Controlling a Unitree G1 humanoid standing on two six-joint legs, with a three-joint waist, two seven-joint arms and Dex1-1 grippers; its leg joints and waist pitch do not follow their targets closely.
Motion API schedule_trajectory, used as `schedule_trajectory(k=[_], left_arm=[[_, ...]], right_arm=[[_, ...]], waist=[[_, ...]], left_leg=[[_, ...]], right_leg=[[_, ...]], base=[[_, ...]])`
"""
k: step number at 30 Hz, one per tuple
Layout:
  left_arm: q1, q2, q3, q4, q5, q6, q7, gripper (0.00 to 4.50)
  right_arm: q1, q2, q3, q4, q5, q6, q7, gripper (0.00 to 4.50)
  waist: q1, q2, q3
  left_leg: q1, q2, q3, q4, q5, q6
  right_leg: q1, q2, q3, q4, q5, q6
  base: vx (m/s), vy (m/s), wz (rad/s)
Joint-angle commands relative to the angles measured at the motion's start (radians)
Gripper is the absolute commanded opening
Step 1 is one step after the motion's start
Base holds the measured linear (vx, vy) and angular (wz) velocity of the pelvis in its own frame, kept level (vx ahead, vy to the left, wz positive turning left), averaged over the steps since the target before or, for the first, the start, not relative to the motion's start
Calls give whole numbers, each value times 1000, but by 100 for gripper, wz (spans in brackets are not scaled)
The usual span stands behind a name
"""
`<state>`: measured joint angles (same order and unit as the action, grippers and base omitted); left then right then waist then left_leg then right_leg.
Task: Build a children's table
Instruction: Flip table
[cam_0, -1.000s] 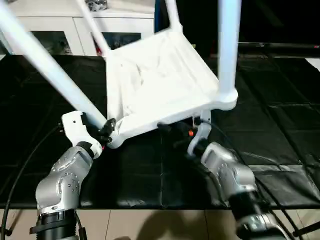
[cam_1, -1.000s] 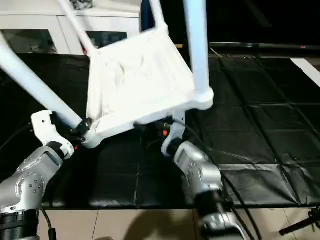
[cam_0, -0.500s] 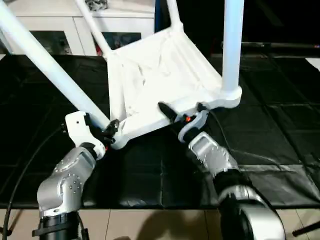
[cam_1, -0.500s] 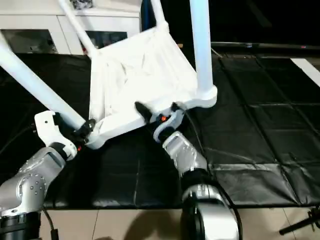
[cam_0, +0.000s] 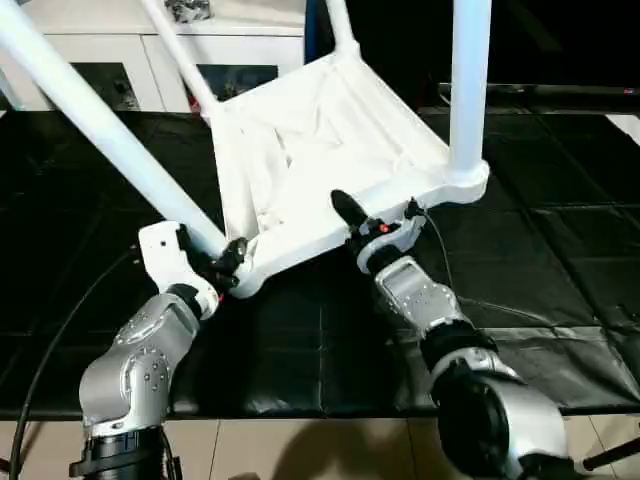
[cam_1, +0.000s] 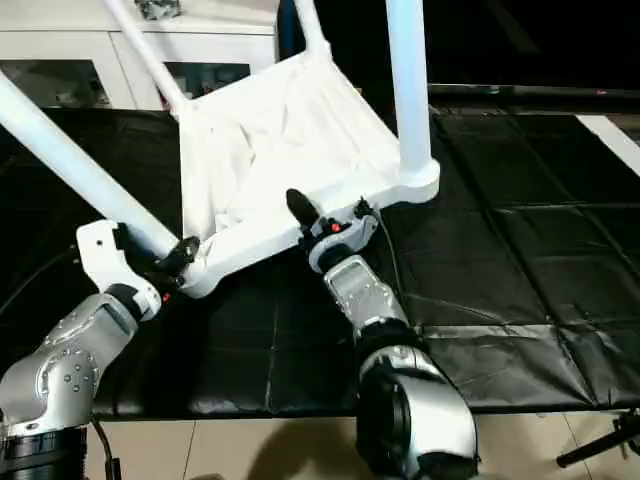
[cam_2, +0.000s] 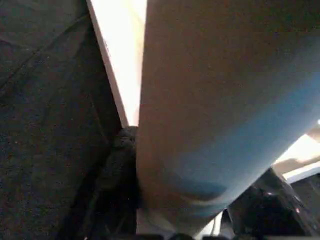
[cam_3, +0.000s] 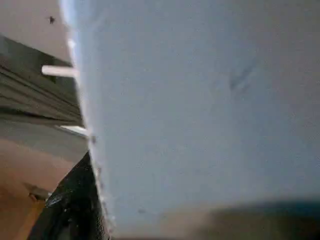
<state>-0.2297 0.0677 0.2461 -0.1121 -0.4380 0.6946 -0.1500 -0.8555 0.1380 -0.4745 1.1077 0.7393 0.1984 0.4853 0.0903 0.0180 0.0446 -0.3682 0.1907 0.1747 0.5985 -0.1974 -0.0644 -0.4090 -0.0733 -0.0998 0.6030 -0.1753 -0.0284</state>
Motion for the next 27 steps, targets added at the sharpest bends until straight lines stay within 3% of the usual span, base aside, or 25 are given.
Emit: schedule_trajectory(k=[1,4,5,9,10,15,20,22,27], left_arm=[[12,-25,-48,-13,-74,42,-67,214],[19,-20,-58,-23,-81,52,-81,214],[28,-11,-66,-32,-80,61,-91,214],[42,5,-72,-44,-78,70,-106,214],[44,8,-72,-46,-77,71,-108,214],[47,25,-71,-47,-59,59,-121,214],[55,47,-64,-40,-55,42,-149,214],[62,69,-56,-36,-65,43,-177,284],[107,157,-54,-40,-92,64,-282,319]], right_arm=[[-59,24,-8,-10,11,-19,-4,287],[-65,16,-20,0,13,-35,-10,285],[-72,12,-28,12,11,-46,-6,262],[-78,6,-32,27,-3,-68,-4,242],[-79,4,-30,30,-8,-73,-3,213],[-81,-3,-34,35,-16,-78,8,202],[-73,-14,-25,17,-35,-94,14,198],[-67,-22,-14,6,-49,-108,13,198],[-63,-42,-16,-22,-58,-133,6,198]], waist=[[6,0,-70],[6,1,-71],[6,1,-71],[4,-1,-69],[4,-2,-68],[4,-5,-66],[1,-1,-69],[1,-1,-69],[2,0,-75]], left_leg=[[6,41,-10,-61,-60,73],[5,41,-10,-60,-52,78],[6,41,-9,-60,-57,79],[4,39,-8,-61,-76,76],[3,38,-8,-61,-76,75],[4,38,-8,-62,-96,69],[3,38,-9,-60,-77,71],[2,37,-8,-59,-69,76],[1,34,-7,-53,-16,105]], right_leg=[[61,-77,53,-49,-100,-222],[61,-76,53,-47,-83,-226],[60,-76,53,-47,-83,-227],[61,-77,53,-50,-115,-224],[61,-76,54,-51,-120,-220],[58,-75,54,-54,-162,-205],[58,-72,53,-50,-129,-209],[58,-73,53,-48,-116,-214],[55,-69,53,-35,-39,-238]], base=[[0,0,0],[0,0,0],[0,0,0],[0,0,0],[0,0,0],[0,0,0],[0,0,0],[0,0,0],[0,0,0]])
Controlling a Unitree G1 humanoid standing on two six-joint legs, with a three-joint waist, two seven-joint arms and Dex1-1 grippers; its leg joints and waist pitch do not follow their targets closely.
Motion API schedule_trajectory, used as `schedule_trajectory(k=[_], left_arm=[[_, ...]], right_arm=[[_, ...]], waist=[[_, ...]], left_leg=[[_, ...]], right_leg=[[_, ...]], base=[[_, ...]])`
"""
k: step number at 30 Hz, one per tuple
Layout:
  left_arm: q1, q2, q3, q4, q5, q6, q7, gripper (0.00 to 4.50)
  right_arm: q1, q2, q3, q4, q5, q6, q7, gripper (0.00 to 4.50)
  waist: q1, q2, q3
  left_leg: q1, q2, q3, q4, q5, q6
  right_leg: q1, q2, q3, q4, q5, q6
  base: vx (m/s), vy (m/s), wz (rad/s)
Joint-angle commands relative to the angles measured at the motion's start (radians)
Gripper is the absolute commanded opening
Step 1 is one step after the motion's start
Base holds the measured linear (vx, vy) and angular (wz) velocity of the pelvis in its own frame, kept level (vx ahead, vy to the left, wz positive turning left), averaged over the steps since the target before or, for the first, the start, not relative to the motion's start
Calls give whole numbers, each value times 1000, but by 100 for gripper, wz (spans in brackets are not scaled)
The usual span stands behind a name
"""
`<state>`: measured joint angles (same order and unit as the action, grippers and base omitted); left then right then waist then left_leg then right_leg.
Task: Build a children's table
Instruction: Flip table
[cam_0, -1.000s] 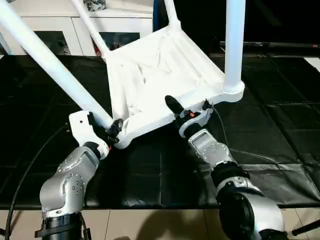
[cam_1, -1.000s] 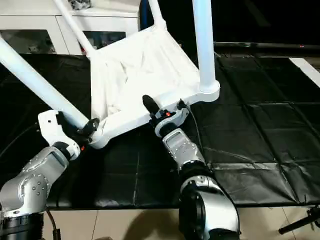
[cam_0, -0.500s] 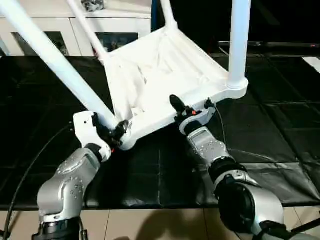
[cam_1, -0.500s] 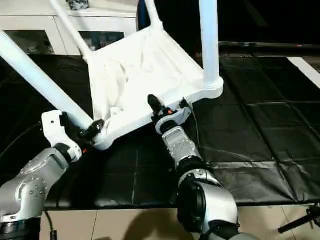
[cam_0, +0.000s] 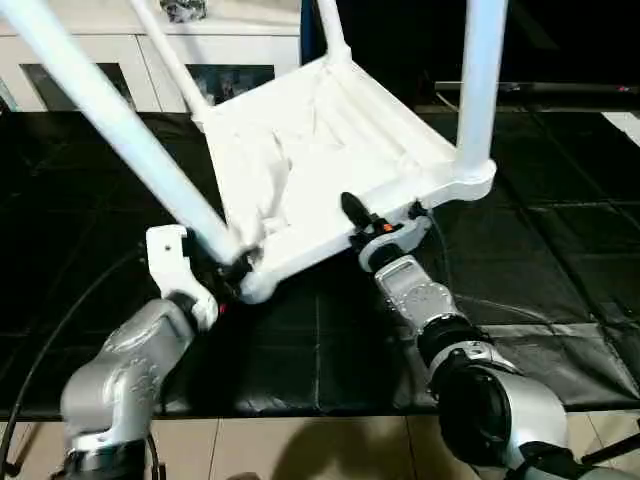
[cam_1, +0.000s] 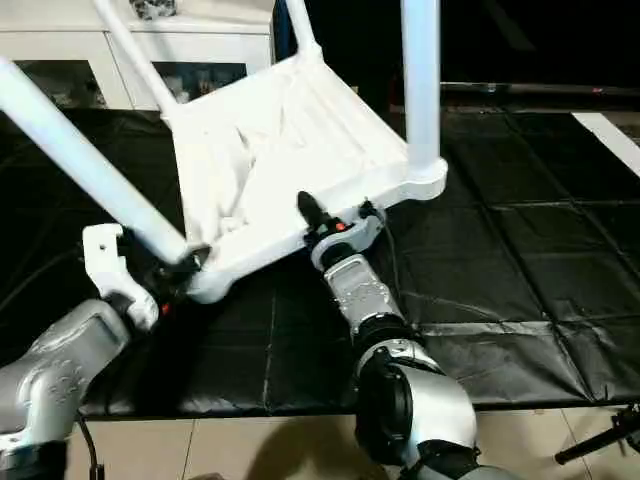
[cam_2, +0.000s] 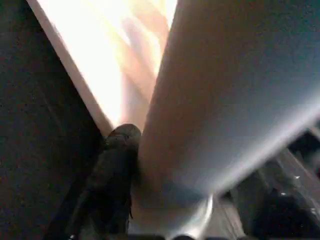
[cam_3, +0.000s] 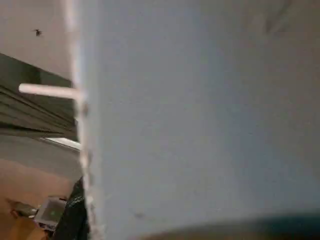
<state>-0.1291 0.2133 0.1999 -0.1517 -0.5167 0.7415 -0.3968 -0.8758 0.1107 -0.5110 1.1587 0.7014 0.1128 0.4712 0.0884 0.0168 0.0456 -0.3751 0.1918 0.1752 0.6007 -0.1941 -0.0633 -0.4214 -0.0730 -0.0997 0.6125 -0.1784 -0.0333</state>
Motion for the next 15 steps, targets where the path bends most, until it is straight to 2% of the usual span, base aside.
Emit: schedule_trajectory(k=[1,3,4,5,7,9,11,13,15], left_arm=[[25,35,-14,-10,-18,25,-65,327],[34,44,-17,-17,-22,28,-78,350],[57,77,-36,-38,-15,16,-120,358],[70,95,-44,-51,-14,10,-144,358],[88,113,-43,-70,-25,1,-173,370],[101,118,-34,-82,-39,-2,-187,400],[134,157,-50,-107,-42,-22,-241,403],[187,222,-71,-179,-67,-39,-358,414],[196,237,-75,-203,-79,-38,-384,414]], right_arm=[[-42,-22,19,-81,-22,-55,15,198],[-42,-26,13,-84,-20,-55,12,198],[-40,-38,4,-95,-19,-53,9,198],[-37,-46,9,-101,-27,-55,13,198],[-32,-59,21,-110,-44,-66,17,198],[-28,-69,27,-115,-54,-74,15,198],[-30,-81,19,-122,-56,-92,1,198],[-28,-102,28,-152,-80,-131,-22,198],[-26,-108,31,-165,-86,-134,-36,198]], waist=[[4,0,-75],[6,0,-73],[8,-1,-72],[8,1,-71],[9,-2,-69],[13,2,-68],[14,-6,-67],[17,-3,-66],[17,-1,-65]], left_leg=[[9,34,-6,-55,-17,112],[10,36,-6,-55,-26,114],[11,37,-6,-57,-35,110],[12,38,-6,-58,-48,104],[14,40,-6,-60,-60,96],[17,40,-5,-61,-75,77],[12,39,-5,-62,-75,73],[15,39,-6,-63,-81,73],[18,39,-4,-64,-86,69]], right_leg=[[65,-69,52,-45,-32,-236],[65,-70,53,-47,-47,-237],[66,-71,53,-47,-63,-236],[64,-70,53,-49,-82,-232],[64,-70,54,-51,-97,-230],[62,-70,55,-50,-104,-229],[66,-71,56,-49,-97,-226],[64,-73,57,-49,-122,-215],[60,-70,57,-49,-129,-214]], base=[[0,0,0],[0,0,0],[0,0,0],[0,0,0],[0,0,0],[0,0,0],[0,0,0],[0,0,0],[0,0,0]])
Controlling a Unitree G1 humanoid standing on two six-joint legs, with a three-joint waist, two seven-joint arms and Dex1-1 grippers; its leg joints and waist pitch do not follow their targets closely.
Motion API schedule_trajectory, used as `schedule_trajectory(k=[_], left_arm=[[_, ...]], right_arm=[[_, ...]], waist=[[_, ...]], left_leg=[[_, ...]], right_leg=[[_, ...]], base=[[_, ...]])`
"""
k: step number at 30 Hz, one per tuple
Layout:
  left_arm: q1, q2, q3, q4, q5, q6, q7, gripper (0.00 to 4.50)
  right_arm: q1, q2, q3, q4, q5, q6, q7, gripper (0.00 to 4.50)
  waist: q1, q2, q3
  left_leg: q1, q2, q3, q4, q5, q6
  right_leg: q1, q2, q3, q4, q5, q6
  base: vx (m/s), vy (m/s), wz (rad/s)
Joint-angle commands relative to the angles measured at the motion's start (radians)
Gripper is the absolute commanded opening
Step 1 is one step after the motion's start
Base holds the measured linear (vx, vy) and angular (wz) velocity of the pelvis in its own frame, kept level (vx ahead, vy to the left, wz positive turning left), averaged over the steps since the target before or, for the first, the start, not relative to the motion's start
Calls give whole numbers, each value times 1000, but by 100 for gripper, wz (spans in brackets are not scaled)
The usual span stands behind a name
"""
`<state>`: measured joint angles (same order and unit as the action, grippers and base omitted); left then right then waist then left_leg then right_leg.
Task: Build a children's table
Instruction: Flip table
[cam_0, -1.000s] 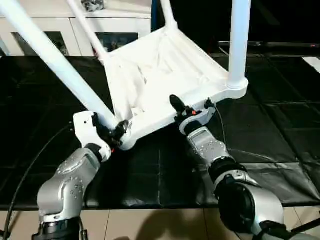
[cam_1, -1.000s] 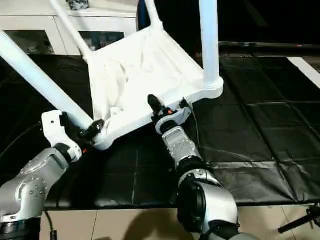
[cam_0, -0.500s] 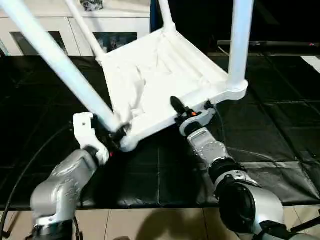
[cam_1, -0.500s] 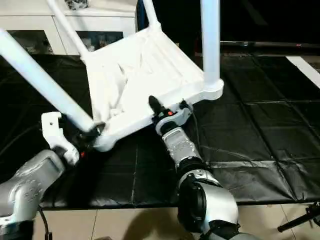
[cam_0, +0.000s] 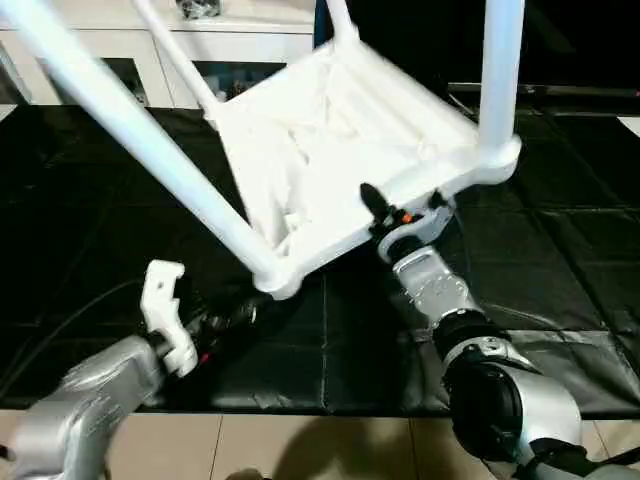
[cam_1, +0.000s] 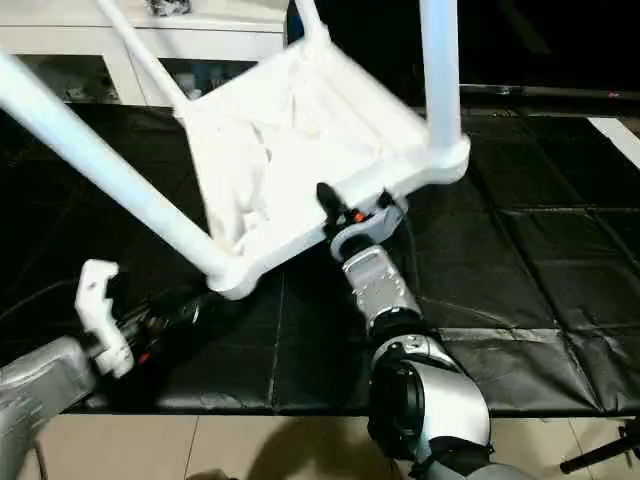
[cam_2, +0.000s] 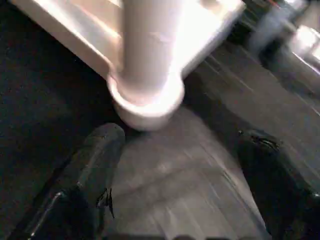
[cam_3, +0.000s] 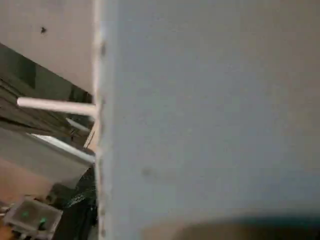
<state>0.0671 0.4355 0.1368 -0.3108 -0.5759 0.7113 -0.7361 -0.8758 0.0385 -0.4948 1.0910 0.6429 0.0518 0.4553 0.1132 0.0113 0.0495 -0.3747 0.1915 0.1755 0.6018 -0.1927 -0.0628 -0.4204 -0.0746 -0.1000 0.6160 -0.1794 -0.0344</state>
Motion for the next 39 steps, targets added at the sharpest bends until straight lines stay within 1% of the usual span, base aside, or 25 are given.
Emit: schedule_trajectory(k=[1,3,4,7,9,10,11,13,14,15,18,19,20,21,22,23,25,28,30,31,34,35,36,38,39], left_arm=[[4,25,-16,-62,-30,-9,-63,416],[5,41,-24,-73,-38,-14,-87,416],[6,52,-29,-78,-41,-14,-99,416],[5,86,-44,-88,-34,-20,-124,416],[5,92,-46,-89,-32,-22,-128,416],[1,102,-47,-92,-33,-26,-138,416],[0,103,-47,-92,-33,-26,-139,416],[-11,112,-47,-92,-31,-36,-145,416],[-21,117,-49,-92,-31,-40,-147,416],[-28,120,-50,-91,-31,-42,-148,416],[-58,124,-53,-92,-32,-47,-146,416],[-78,120,-56,-89,-30,-53,-142,416],[-82,119,-57,-87,-29,-55,-141,416],[-83,119,-58,-87,-28,-56,-141,416],[-108,109,-76,-65,0,-66,-123,416],[-120,102,-84,-53,14,-71,-112,416],[-136,92,-94,-45,20,-70,-100,416],[-173,77,-127,-65,10,-54,-88,416],[-182,75,-133,-67,12,-52,-81,416],[-189,74,-135,-70,11,-50,-76,416],[-199,72,-133,-85,6,-41,-65,416],[-202,73,-131,-92,8,-39,-60,416],[-205,74,-131,-98,13,-41,-56,416],[-217,75,-127,-107,14,-40,-39,416],[-224,77,-127,-108,19,-45,-32,416]], right_arm=[[-24,-42,19,-110,-38,-70,-38,198],[-12,-57,42,-146,-77,-76,-73,198],[-3,-62,53,-173,-96,-78,-91,198],[32,-70,84,-271,-145,-77,-122,198],[40,-72,92,-292,-155,-76,-128,198],[66,-85,117,-348,-192,-76,-150,198],[69,-87,120,-354,-197,-76,-152,198],[99,-103,144,-416,-231,-66,-188,198],[113,-109,151,-448,-246,-59,-211,198],[120,-112,153,-466,-253,-55,-225,198],[157,-136,181,-555,-310,-23,-271,198],[178,-151,200,-616,-328,29,-282,198],[180,-153,203,-624,-329,40,-282,198],[180,-154,204,-627,-329,43,-282,198],[193,-174,231,-665,-368,61,-293,198],[198,-183,244,-679,-387,67,-298,198],[205,-185,250,-703,-393,86,-312,198],[224,-184,275,-794,-389,180,-364,198],[228,-194,297,-818,-417,199,-379,197],[230,-200,312,-837,-438,216,-386,197],[230,-209,342,-870,-484,252,-402,197],[231,-212,358,-878,-503,260,-400,197],[232,-214,373,-884,-517,267,-396,197],[233,-217,405,-899,-535,289,-398,197],[233,-215,417,-901,-537,302,-401,197]], waist=[[-3,-1,-67],[-2,1,-65],[-2,-4,-64],[-4,-7,-63],[-5,-7,-64],[-6,-7,-64],[-5,-4,-63],[-7,-6,-64],[-7,1,-64],[-7,-1,-64],[-6,-2,-61],[-5,-4,-60],[-5,-2,-60],[-8,-5,-60],[-9,3,-60],[-10,-2,-62],[-13,0,-61],[-17,-1,-63],[-21,-4,-64],[-24,-9,-65],[-25,-9,-64],[-26,-18,-62],[-24,-13,-61],[-25,-17,-61],[-25,-15,-60]], left_leg=[[21,40,-3,-66,-93,64],[22,40,-2,-68,-108,52],[21,39,-2,-69,-111,46],[17,35,-2,-70,-104,36],[17,35,-2,-70,-100,34],[17,34,-3,-70,-101,31],[18,33,-2,-70,-106,28],[17,33,-3,-70,-104,23],[19,31,-3,-69,-110,16],[19,32,-3,-70,-112,13],[23,30,-4,-73,-136,-4],[25,28,-3,-73,-145,-13],[23,28,-4,-73,-150,-16],[19,27,-5,-74,-153,-19],[18,25,-6,-74,-155,-24],[19,25,-5,-71,-153,-24],[17,24,-5,-72,-154,-28],[18,24,-8,-71,-146,-29],[16,23,-8,-70,-139,-29],[14,22,-7,-69,-133,-27],[13,21,-6,-67,-120,-22],[12,22,-5,-67,-122,-20],[13,23,-6,-68,-130,-24],[15,24,-6,-68,-131,-27],[16,24,-7,-69,-138,-30]], right_leg=[[57,-66,58,-52,-131,-213],[54,-66,59,-54,-145,-208],[57,-66,59,-55,-152,-200],[61,-65,62,-53,-155,-178],[61,-65,62,-53,-154,-165],[61,-65,62,-53,-157,-164],[60,-64,63,-56,-162,-157],[62,-62,63,-54,-155,-152],[60,-61,63,-55,-161,-147],[60,-61,63,-57,-163,-142],[58,-58,64,-60,-192,-123],[59,-56,65,-61,-201,-110],[60,-57,65,-61,-206,-108],[64,-57,65,-61,-214,-104],[64,-57,66,-64,-226,-94],[64,-57,66,-65,-225,-85],[64,-56,66,-66,-231,-83],[66,-54,66,-61,-205,-90],[68,-53,66,-58,-182,-94],[70,-54,65,-59,-174,-97],[69,-55,66,-59,-189,-92],[69,-54,66,-61,-199,-88],[67,-55,65,-61,-228,-81],[66,-53,66,-61,-223,-80],[65,-54,66,-60,-225,-79]], base=[[0,0,0],[0,0,0],[0,0,0],[0,0,0],[0,0,0],[0,0,0],[0,0,0],[0,0,0],[0,0,0],[0,0,0],[0,0,0],[0,0,0],[0,0,0],[0,0,0],[0,0,0],[0,0,0],[0,0,0],[0,0,0],[0,0,0],[0,0,0],[0,0,0],[0,0,0],[0,0,0],[0,0,0],[0,0,0]])
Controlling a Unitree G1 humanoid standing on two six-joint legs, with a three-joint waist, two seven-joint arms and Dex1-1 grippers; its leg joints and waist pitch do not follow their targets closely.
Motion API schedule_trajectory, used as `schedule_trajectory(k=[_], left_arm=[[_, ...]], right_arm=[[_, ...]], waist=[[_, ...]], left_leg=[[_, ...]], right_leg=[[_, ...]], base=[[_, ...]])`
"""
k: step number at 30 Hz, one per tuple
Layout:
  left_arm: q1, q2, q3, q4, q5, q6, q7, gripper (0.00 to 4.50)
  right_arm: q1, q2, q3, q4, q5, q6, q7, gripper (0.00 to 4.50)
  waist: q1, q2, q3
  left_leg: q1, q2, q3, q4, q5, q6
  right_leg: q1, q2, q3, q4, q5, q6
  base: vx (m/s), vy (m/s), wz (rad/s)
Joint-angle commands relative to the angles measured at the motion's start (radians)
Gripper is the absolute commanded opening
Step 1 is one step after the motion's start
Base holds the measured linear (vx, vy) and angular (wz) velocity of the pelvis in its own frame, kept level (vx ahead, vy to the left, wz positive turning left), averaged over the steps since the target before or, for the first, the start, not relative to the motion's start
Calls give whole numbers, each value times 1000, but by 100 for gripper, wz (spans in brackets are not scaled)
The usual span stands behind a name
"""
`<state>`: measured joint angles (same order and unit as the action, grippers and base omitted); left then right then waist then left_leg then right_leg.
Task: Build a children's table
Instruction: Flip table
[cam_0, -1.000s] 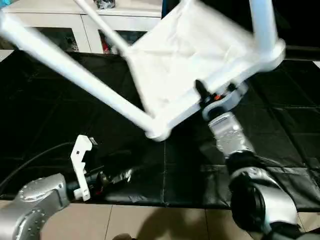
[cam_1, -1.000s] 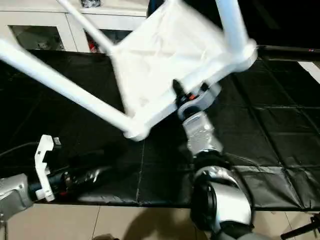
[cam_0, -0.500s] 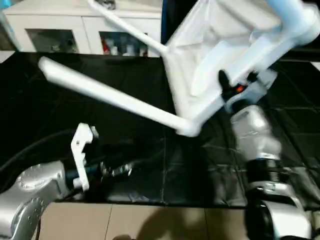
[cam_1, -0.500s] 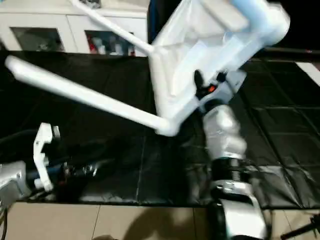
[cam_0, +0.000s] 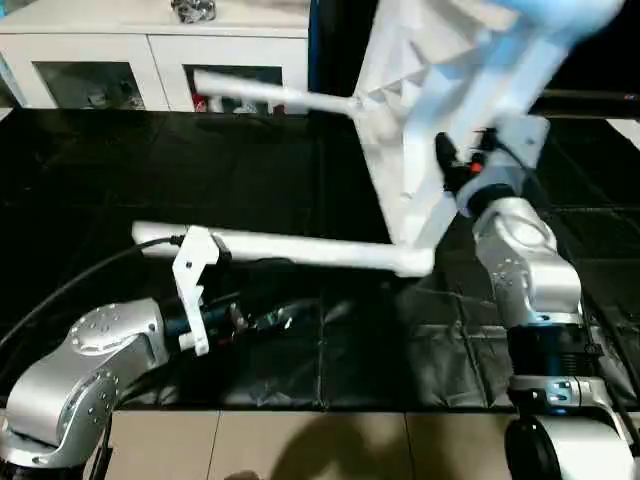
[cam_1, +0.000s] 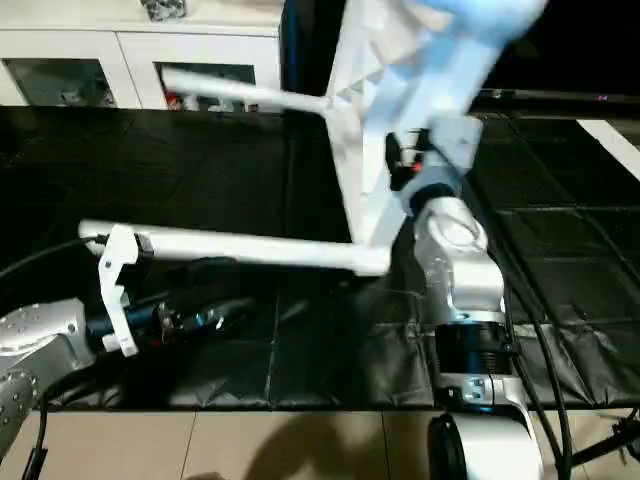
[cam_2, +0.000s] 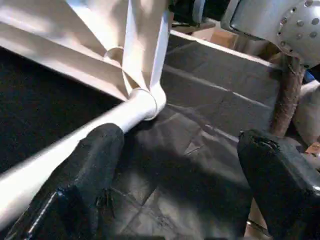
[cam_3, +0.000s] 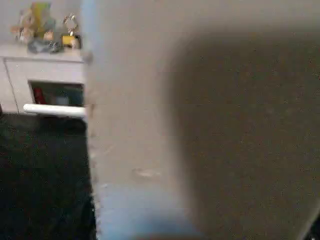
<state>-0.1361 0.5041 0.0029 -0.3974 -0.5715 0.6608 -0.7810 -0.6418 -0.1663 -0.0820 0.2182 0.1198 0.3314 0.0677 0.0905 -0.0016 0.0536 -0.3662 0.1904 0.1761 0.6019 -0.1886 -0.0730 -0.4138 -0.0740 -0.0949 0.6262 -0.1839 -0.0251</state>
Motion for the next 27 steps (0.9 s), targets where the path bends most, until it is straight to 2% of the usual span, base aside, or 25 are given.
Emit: schedule_trajectory(k=[1,4,6,7,8,9,12,14,15,17,19,20,22,27], left_arm=[[-26,9,7,-23,18,3,18,416],[-50,16,-1,-32,33,0,32,416],[-53,17,-2,-34,33,1,34,416],[-60,16,-5,-44,35,-2,37,416],[-61,16,-5,-45,35,-2,38,416],[-65,15,-5,-51,29,-3,41,416],[-71,8,-3,-54,16,-4,44,416],[-76,3,-4,-54,13,-5,46,416],[-81,-2,-5,-53,16,-8,53,416],[-91,-15,-7,-49,21,-13,66,416],[-96,-17,-10,-44,33,-20,75,416],[-100,-13,-11,-40,43,-24,78,416],[-115,18,-9,-24,86,-40,89,416],[-129,84,27,2,116,-61,71,416]], right_arm=[[-2,-7,11,-26,-15,30,-17,197],[5,25,21,-8,19,84,3,197],[7,32,19,-8,24,94,1,197],[16,46,11,8,34,100,0,197],[17,47,11,9,33,100,0,231],[25,52,9,18,31,101,1,251],[37,51,10,27,28,92,8,267],[48,43,19,37,21,79,18,283],[55,44,16,43,20,66,22,291],[68,54,8,68,31,-4,53,300],[82,58,4,78,36,-4,63,315],[89,57,6,83,39,-5,74,315],[116,47,17,117,37,-31,109,315],[110,41,30,234,8,-135,135,315]], waist=[[-3,-5,-64],[-4,-11,-63],[-5,-9,-63],[-6,-15,-64],[-7,-12,-64],[-8,-14,-63],[-8,-16,-56],[-7,-17,-57],[-6,-14,-59],[-6,-17,-62],[-6,-14,-61],[-8,-15,-61],[-7,-15,-62],[-10,-13,-63]], left_leg=[[8,25,-7,-69,-143,-20],[10,27,-9,-72,-160,-28],[11,27,-9,-73,-169,-35],[10,27,-9,-74,-173,-39],[12,28,-10,-75,-180,-45],[14,28,-10,-75,-193,-51],[21,27,-11,-79,-261,-58],[22,26,-13,-79,-281,-60],[21,26,-13,-79,-271,-59],[19,27,-13,-77,-260,-56],[19,28,-14,-78,-253,-53],[17,27,-14,-78,-253,-53],[17,27,-14,-77,-243,-48],[17,26,-14,-75,-245,-47]], right_leg=[[58,-53,61,-71,-218,-86],[58,-54,62,-70,-219,-80],[57,-55,62,-71,-219,-77],[59,-56,63,-71,-219,-75],[57,-56,62,-71,-222,-74],[57,-55,62,-72,-226,-74],[54,-56,61,-83,-315,-61],[56,-59,61,-89,-362,-49],[56,-59,62,-90,-362,-44],[56,-60,61,-88,-344,-48],[56,-59,61,-86,-327,-54],[57,-57,61,-85,-323,-54],[58,-56,61,-84,-300,-59],[58,-60,60,-83,-304,-85]], base=[[0,0,0],[0,0,0],[0,0,0],[0,0,0],[0,0,0],[0,0,0],[0,0,0],[0,0,0],[0,0,0],[0,0,0],[0,0,0],[0,0,0],[0,0,0],[0,0,0]])
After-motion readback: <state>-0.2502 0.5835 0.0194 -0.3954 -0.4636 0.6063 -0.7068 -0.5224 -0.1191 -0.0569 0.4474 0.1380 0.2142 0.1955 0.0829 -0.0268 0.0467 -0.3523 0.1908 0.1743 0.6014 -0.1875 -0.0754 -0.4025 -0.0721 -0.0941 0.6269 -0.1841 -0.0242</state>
